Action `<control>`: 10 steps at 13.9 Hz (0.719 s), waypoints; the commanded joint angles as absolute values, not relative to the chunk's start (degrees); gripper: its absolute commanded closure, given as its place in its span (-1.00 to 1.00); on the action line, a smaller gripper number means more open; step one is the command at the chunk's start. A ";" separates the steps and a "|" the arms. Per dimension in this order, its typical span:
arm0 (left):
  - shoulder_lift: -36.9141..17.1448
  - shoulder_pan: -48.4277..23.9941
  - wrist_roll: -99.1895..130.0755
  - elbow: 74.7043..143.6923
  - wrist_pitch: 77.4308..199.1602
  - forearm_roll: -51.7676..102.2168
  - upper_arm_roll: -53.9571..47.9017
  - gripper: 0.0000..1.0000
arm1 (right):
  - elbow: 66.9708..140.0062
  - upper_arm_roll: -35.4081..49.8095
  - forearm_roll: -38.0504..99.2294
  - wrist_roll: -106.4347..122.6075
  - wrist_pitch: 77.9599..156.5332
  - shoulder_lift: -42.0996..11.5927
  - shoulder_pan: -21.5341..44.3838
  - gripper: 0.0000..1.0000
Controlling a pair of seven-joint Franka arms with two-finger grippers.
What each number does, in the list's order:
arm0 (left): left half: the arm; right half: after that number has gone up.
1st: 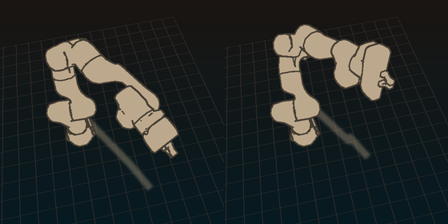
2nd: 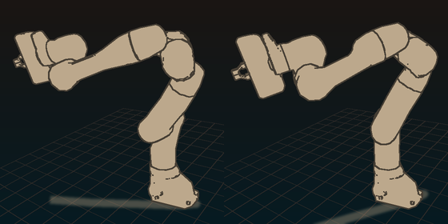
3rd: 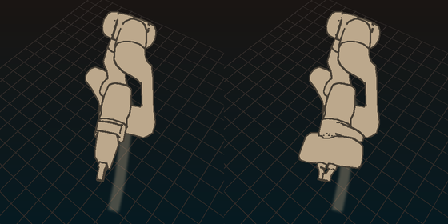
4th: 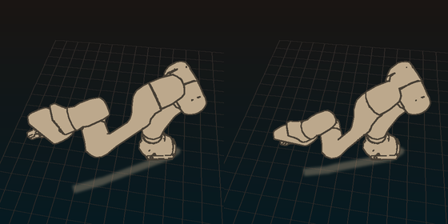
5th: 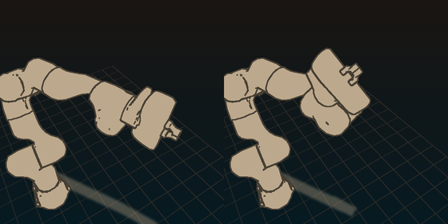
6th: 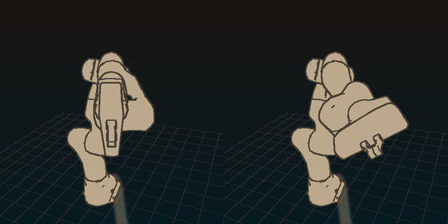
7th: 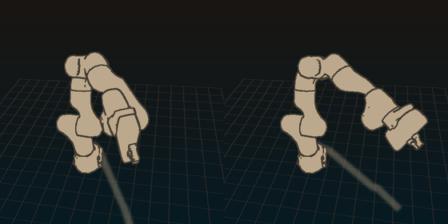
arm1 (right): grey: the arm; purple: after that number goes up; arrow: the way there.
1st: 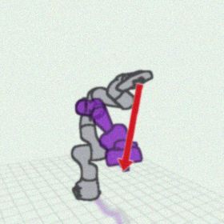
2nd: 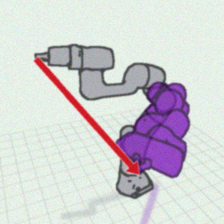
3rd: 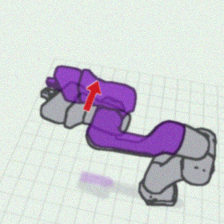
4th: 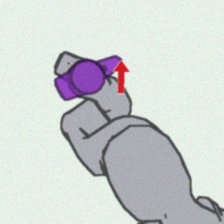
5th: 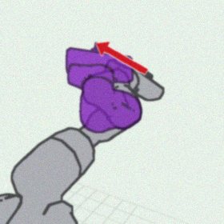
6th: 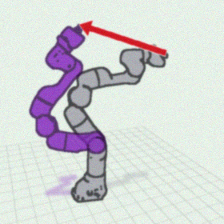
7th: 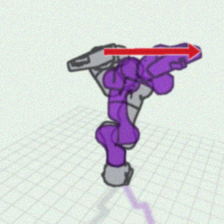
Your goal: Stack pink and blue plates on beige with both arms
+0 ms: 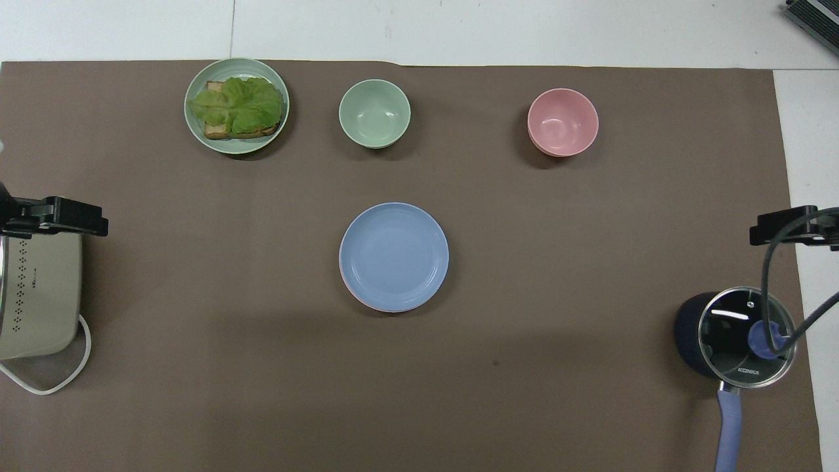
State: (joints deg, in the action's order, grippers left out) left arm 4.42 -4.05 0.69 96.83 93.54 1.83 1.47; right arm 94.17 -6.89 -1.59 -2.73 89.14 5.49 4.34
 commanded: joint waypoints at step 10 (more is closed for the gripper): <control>4.66 -3.60 0.26 96.59 92.72 1.05 1.05 -1.00 | 95.71 -6.33 -2.46 -0.09 90.62 6.59 3.87 -1.00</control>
